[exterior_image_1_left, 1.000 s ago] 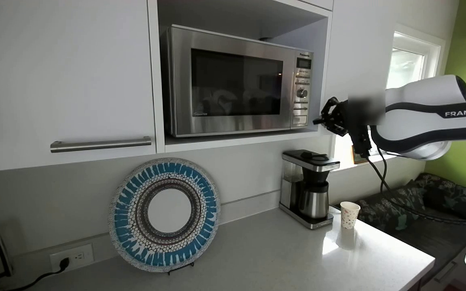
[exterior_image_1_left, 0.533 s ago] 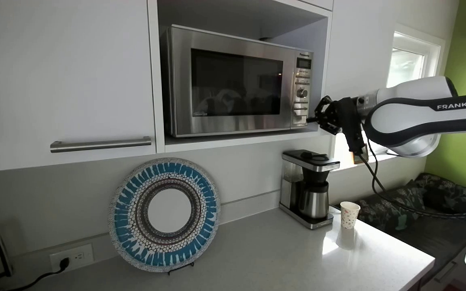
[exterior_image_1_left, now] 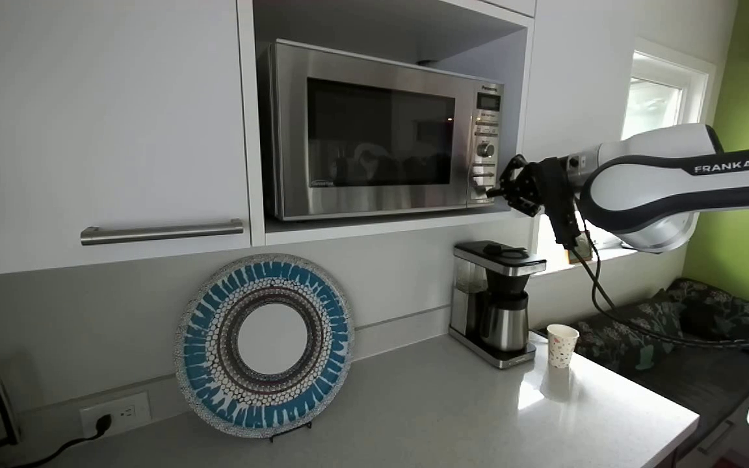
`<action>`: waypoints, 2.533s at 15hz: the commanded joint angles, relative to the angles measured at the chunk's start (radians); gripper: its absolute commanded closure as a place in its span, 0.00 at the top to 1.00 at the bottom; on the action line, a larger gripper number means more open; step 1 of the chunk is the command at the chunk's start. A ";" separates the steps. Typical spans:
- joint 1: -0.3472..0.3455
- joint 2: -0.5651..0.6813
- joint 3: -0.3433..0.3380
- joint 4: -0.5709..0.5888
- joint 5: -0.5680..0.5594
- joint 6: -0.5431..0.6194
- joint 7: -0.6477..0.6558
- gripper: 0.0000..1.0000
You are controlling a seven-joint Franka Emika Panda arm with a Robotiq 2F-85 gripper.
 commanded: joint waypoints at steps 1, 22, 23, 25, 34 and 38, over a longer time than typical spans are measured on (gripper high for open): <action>0.000 0.000 0.000 0.000 0.000 0.000 0.000 0.01; 0.344 0.057 -0.331 0.045 -0.027 0.094 -0.222 0.00; 0.373 0.064 -0.361 0.055 -0.026 0.108 -0.242 0.00; 0.424 0.081 -0.412 0.078 -0.014 0.131 -0.267 0.00; 0.385 0.136 -0.387 0.125 0.022 0.146 -0.171 0.00; 0.417 0.080 -0.415 0.106 -0.076 0.112 -0.313 0.00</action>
